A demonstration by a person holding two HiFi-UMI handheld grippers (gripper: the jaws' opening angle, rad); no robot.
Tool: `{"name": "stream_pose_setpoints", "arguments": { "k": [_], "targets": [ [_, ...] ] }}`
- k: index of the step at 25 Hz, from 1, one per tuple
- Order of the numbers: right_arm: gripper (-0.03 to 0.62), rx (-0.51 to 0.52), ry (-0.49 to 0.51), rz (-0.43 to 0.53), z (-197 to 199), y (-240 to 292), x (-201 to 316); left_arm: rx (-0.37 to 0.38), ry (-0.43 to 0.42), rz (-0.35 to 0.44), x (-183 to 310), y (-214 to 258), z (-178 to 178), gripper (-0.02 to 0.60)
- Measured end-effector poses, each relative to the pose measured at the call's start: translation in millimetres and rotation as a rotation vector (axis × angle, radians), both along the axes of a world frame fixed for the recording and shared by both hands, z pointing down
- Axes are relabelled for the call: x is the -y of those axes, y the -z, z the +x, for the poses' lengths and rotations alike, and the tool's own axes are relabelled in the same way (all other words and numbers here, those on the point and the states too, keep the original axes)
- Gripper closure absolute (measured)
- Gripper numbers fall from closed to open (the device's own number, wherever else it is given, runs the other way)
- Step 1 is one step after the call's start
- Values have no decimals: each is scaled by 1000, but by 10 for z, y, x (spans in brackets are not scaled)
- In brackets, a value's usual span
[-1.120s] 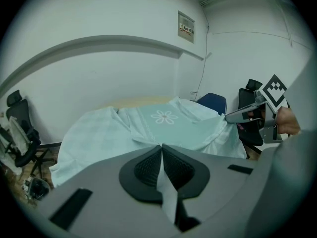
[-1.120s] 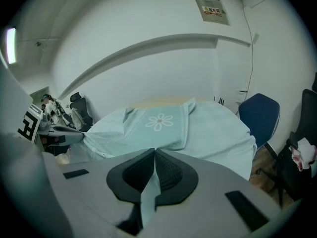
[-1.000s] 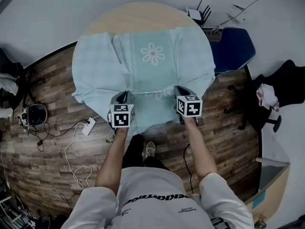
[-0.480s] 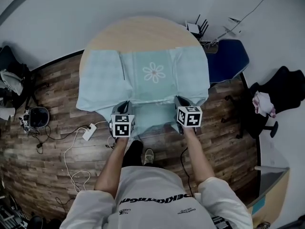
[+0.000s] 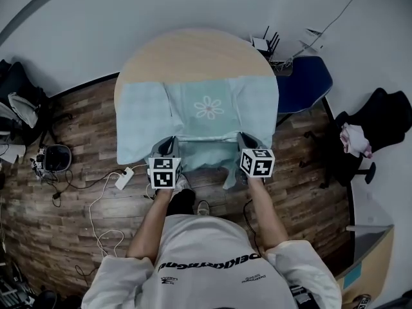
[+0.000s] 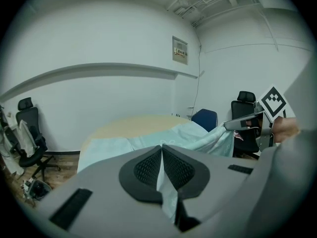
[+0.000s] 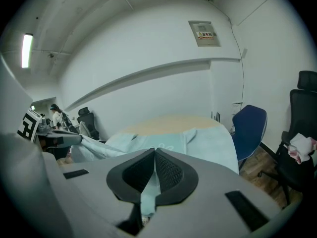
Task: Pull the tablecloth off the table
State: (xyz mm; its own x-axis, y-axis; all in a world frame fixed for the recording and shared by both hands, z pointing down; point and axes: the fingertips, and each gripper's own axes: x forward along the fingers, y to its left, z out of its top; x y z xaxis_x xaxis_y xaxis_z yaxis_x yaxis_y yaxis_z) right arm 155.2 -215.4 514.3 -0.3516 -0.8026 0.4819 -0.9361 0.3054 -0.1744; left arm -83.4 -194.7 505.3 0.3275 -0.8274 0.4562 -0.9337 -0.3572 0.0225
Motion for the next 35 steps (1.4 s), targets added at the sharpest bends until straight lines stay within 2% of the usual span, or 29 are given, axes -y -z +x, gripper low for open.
{"name": "stream_pose_setpoints", "arguments": {
  "k": [18,35],
  "targets": [
    [562,72,1,136,-103,590,-880,-41,29,151,-904,665,-160,565],
    [562,126,-18,223,-180,988,-1328,-99,72,248,-1331,1122,-251,565]
  ]
}}
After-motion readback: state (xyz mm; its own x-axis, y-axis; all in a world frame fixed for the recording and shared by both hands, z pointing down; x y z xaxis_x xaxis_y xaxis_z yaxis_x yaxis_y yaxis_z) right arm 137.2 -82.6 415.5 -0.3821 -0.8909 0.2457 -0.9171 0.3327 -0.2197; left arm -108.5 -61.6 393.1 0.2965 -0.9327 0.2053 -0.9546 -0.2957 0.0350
